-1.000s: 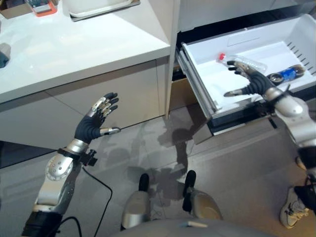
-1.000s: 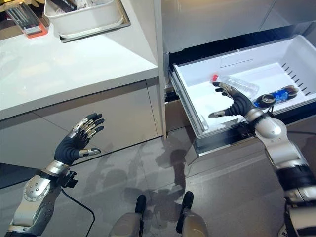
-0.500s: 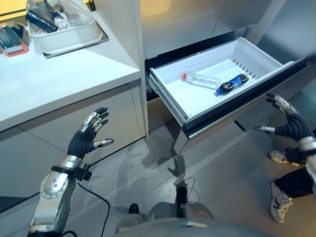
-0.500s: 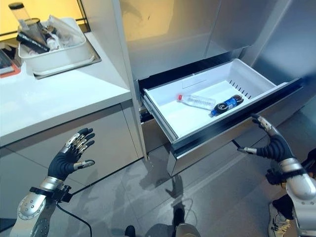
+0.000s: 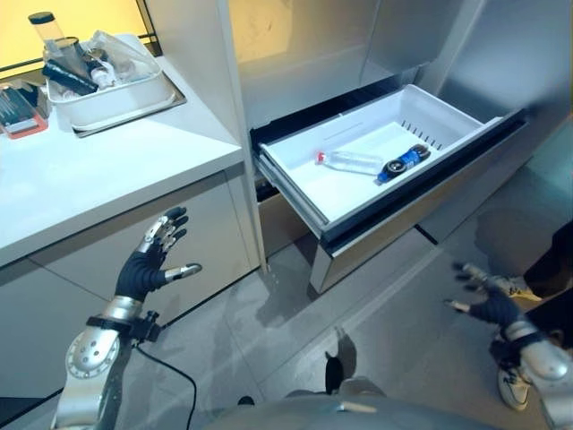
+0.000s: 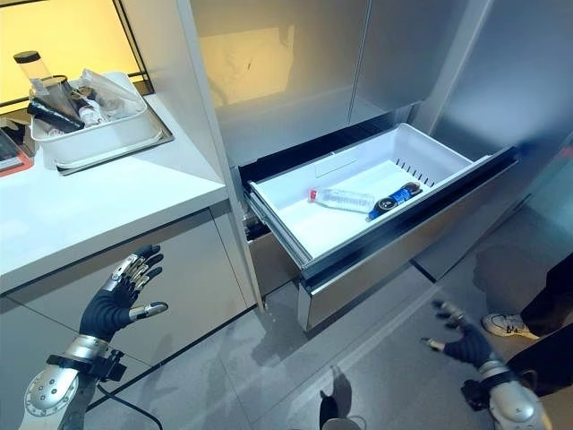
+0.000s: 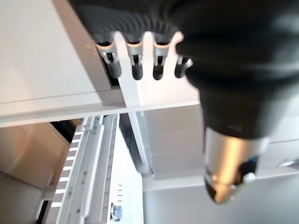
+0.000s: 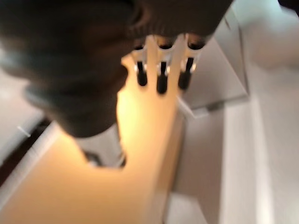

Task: Take the drinks into the refrigerator

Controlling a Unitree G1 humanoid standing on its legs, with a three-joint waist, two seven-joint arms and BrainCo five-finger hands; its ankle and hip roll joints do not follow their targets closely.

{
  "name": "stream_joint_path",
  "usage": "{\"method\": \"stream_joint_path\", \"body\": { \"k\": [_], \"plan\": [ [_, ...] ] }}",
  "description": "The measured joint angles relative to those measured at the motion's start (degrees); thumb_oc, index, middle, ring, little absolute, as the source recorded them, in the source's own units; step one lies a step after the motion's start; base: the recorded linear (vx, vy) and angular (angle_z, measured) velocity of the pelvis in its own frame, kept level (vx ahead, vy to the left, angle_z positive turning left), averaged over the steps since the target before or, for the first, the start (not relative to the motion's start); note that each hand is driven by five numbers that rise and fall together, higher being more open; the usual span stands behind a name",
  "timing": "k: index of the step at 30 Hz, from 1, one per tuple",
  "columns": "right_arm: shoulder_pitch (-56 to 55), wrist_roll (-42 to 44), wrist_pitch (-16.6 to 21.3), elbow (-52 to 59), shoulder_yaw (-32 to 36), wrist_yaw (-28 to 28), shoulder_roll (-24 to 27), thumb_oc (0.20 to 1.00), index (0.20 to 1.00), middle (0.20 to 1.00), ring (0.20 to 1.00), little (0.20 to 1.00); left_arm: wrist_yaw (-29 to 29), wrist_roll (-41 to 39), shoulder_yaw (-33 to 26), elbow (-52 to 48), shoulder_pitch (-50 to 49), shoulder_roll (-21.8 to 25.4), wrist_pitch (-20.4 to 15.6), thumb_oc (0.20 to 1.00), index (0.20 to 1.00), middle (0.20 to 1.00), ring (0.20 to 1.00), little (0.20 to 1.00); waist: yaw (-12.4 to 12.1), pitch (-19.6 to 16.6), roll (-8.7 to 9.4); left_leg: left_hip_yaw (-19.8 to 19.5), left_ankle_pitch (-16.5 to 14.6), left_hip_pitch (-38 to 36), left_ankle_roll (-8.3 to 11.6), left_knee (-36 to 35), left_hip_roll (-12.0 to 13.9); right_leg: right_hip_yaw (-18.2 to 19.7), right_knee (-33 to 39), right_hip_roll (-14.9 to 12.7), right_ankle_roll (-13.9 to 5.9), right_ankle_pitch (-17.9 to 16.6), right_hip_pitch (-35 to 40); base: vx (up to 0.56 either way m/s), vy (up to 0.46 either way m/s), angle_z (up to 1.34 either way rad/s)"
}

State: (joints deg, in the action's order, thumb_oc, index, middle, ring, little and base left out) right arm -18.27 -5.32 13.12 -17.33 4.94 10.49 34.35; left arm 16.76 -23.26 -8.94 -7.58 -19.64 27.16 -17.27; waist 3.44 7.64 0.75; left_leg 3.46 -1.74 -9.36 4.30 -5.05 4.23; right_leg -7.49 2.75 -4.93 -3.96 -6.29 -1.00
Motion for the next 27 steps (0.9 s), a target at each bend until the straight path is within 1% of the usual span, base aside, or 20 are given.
{"method": "stream_joint_path", "body": {
  "k": [2, 4, 5, 8, 10, 11, 12, 14, 16, 17, 21, 26, 27],
  "plan": [
    [0.9, -0.8, -0.2, -1.7, -3.3, 0.6, 0.0, 0.2, 0.2, 0.2, 0.2, 0.2, -0.2, 0.0, -0.1, -0.1, 0.0, -0.3, -0.1, 1.0, 1.0, 1.0, 1.0, 1.0, 0.0, 0.0, -0.31, -0.3, 0.1, 0.0, 0.13, 0.0, 0.0, -0.2, 1.0, 0.0, -0.01, -0.4, 0.9, -0.03, -0.001, 0.06],
    [1.9, -1.0, -0.4, -2.4, -4.6, 0.6, -0.1, 0.2, 0.2, 0.2, 0.2, 0.2, -0.4, 0.0, -0.1, -0.2, 0.0, -0.6, -0.4, 1.0, 1.0, 1.0, 1.0, 1.0, -0.4, 0.1, -0.71, -0.4, 0.1, 0.1, 0.18, 0.0, -0.1, -0.5, 1.5, -0.1, -0.02, -0.7, 1.0, -0.01, 0.002, 0.04],
    [4.0, -1.2, -0.5, -5.5, -6.4, 0.2, -0.2, 0.2, 0.2, 0.2, 0.2, 0.2, -0.6, 0.0, 0.0, -0.3, 0.3, -1.2, -0.6, 1.0, 1.0, 1.0, 1.0, 1.0, -0.7, 0.3, -0.84, -0.5, 0.1, 0.0, 0.17, 0.0, -0.1, -0.7, 1.7, -0.1, -0.05, -0.8, 1.2, 0.02, 0.004, 0.03],
    [8.1, -3.3, -1.1, -10.2, -10.2, -0.6, -0.1, 0.2, 0.2, 0.2, 0.2, 0.2, -1.1, -0.1, 0.2, -0.7, 0.2, -1.5, -0.9, 1.0, 1.0, 1.0, 1.0, 1.0, -1.5, 0.7, -1.54, -1.2, 0.1, 0.0, 0.18, 0.0, -0.1, -1.4, 2.4, -0.3, -0.1, -0.9, 2.3, 0.01, -0.004, 0.13],
    [9.3, -4.7, -1.1, -10.2, -11.4, -0.9, -0.1, 0.2, 0.2, 0.2, 0.2, 0.2, -1.2, -0.1, 0.6, -0.9, 0.3, -1.6, -1.0, 1.0, 1.0, 1.0, 1.0, 1.0, -1.4, 1.0, -1.87, -1.9, 0.2, 0.0, 0.15, 0.0, -0.2, -1.9, 2.4, -0.3, -0.16, -0.8, 2.5, 0.0, -0.009, 0.18],
    [9.7, -4.9, -1.1, -10.2, -11.6, -1.1, -0.1, 0.2, 0.2, 0.2, 0.2, 0.2, -1.2, -0.1, 0.8, -1.0, 0.4, -1.6, -1.0, 1.0, 1.0, 1.0, 1.0, 1.0, -1.7, 1.1, -2.19, -2.2, 0.2, 0.1, 0.16, 0.0, -0.1, -2.4, 2.4, -0.4, -0.17, -0.8, 2.7, 0.0, -0.01, 0.16],
    [10.7, -5.7, -1.1, -10.0, -12.6, -1.1, 0.6, 0.2, 0.2, 0.2, 0.2, 0.2, -1.5, -0.1, 1.0, -1.3, 0.4, -1.7, -1.0, 1.0, 1.0, 1.0, 1.0, 1.0, -2.8, 1.4, -2.46, -2.4, 0.2, 0.1, 0.16, 0.0, -0.1, -2.6, 2.4, -0.4, -0.17, -0.8, 2.8, 0.0, -0.007, 0.1],
    [11.8, -6.6, -1.1, -10.1, -12.8, -1.2, 0.6, 0.2, 0.2, 0.2, 0.2, 0.2, -1.6, -0.1, 1.0, -2.2, 0.4, -1.8, -1.1, 1.0, 1.0, 1.0, 1.0, 1.0, -3.1, 1.5, -2.56, -2.8, 0.2, 0.1, 0.17, 0.0, -0.1, -2.9, 2.4, -0.4, -0.12, -0.8, 2.9, 0.0, -0.012, 0.12],
    [14.7, -7.6, -1.1, -10.1, -14.4, -1.5, 1.0, 0.2, 0.2, 0.2, 0.2, 0.2, -2.3, -0.1, 1.0, -2.3, 0.5, -1.8, -1.2, 1.0, 1.0, 1.0, 1.0, 1.0, -3.3, 1.6, -2.58, -3.8, 0.4, 0.2, 0.13, 0.0, -0.2, -4.0, 2.4, -0.7, -0.02, -0.9, 3.1, -0.01, -0.011, 0.21],
    [15.3, -7.6, -1.1, -10.1, -14.6, -1.6, 1.0, 0.2, 0.2, 0.2, 0.2, 0.2, -2.3, -0.1, 1.1, -2.4, 0.6, -1.8, -1.2, 1.0, 1.0, 1.0, 1.0, 1.0, -2.9, 1.7, -2.6, -3.8, 0.4, 0.2, 0.12, 0.0, -0.3, -4.0, 2.4, -0.7, -0.03, -0.9, 3.1, 0.0, 0.002, 0.12],
    [19.2, -8.4, -1.1, -10.3, -14.9, -2.9, 1.5, 0.2, 0.2, 0.2, 0.2, 0.2, -2.6, -0.2, 1.2, -2.6, 1.3, -1.9, -1.3, 1.0, 1.0, 1.0, 1.0, 1.0, -4.3, 2.0, -2.56, -4.5, 0.4, 0.1, 0.06, 0.0, -0.6, -4.6, 2.4, -1.1, -0.34, -0.6, 3.6, 0.01, -0.001, 0.09],
    [20.8, -9.8, -1.1, -10.3, -14.9, -3.8, 3.8, 0.2, 0.2, 0.2, 0.2, 0.2, -2.8, -0.6, 1.2, -2.6, 1.1, -1.9, -2.0, 1.0, 1.0, 1.0, 1.0, 1.0, -4.5, 2.4, -2.28, -5.7, 0.5, 0.1, -0.09, 0.0, -0.8, -5.7, 2.4, -1.4, -0.57, -0.3, 4.3, 0.0, -0.001, 0.13],
    [21.0, -9.8, -1.1, -10.3, -14.9, -3.8, 4.3, 0.2, 0.2, 0.2, 0.2, 0.2, -2.8, -0.7, 1.2, -2.6, 1.2, -1.9, -2.1, 1.0, 1.0, 1.0, 1.0, 1.0, -4.8, 2.9, -2.23, -6.0, 0.5, 0.0, -0.11, 0.0, -0.8, -6.0, 2.4, -1.4, -0.71, -0.1, 4.8, 0.0, 0.005, 0.1]
  ]
}}
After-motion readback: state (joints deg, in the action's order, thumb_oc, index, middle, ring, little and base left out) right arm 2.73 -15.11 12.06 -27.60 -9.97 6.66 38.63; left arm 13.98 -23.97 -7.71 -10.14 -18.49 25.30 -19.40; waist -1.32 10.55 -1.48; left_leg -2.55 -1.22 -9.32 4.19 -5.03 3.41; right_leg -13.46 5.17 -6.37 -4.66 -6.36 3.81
